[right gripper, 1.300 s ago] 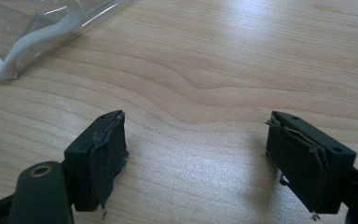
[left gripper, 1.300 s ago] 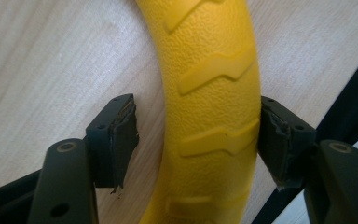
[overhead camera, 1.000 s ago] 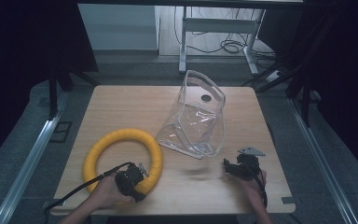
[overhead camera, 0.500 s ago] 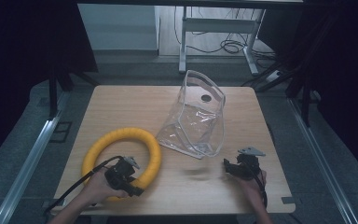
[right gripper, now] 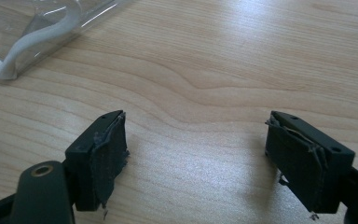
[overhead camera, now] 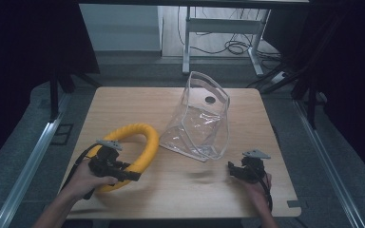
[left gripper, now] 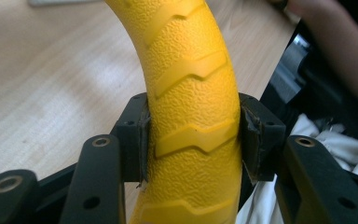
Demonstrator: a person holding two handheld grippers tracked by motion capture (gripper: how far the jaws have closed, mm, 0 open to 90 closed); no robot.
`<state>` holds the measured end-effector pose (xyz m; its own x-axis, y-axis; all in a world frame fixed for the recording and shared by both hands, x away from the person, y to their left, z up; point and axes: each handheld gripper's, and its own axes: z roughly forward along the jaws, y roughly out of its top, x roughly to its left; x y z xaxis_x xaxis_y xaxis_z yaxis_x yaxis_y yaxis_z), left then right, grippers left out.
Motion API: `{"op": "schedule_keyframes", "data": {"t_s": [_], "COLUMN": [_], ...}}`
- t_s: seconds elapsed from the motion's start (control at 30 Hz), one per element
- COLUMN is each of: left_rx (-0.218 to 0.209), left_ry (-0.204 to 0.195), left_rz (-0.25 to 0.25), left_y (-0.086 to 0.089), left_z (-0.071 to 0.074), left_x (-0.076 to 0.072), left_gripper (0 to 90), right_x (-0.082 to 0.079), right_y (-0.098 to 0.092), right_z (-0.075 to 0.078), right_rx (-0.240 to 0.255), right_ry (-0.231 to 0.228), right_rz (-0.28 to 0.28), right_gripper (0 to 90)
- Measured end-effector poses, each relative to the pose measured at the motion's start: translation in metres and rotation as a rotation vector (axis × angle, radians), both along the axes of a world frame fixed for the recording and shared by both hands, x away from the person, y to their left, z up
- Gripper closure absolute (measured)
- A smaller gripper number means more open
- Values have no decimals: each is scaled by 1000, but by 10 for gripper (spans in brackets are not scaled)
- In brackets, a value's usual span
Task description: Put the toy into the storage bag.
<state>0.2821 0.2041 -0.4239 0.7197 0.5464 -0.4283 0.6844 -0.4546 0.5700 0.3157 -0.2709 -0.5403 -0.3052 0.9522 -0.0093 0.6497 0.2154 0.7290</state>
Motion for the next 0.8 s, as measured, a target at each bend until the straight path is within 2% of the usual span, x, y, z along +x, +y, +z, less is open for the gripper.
{"op": "schedule_keyframes", "data": {"t_s": [0.03,0.13,0.17,0.2,0.23,0.53,0.8], "left_rx": [0,-43,-71,-71,-91,-232,-377], "left_ry": [0,-9,-12,-12,-17,-89,-99], "left_rz": [0,22,38,38,50,132,163], "left_y": [0,7,12,12,16,40,47], "left_z": [0,6,9,9,12,34,44], "left_x": [0,1,1,1,1,2,7], "left_gripper": [506,506,507,507,507,508,508], "right_x": [0,0,0,0,0,0,0], "right_y": [0,0,0,0,0,0,0], "right_z": [0,0,0,0,0,0,0], "right_rx": [0,0,0,0,0,0,1], "right_ry": [0,0,0,0,0,0,-1], "right_rz": [0,0,0,0,0,-3,-4], "right_gripper": [209,209,209,209,209,210,210]}}
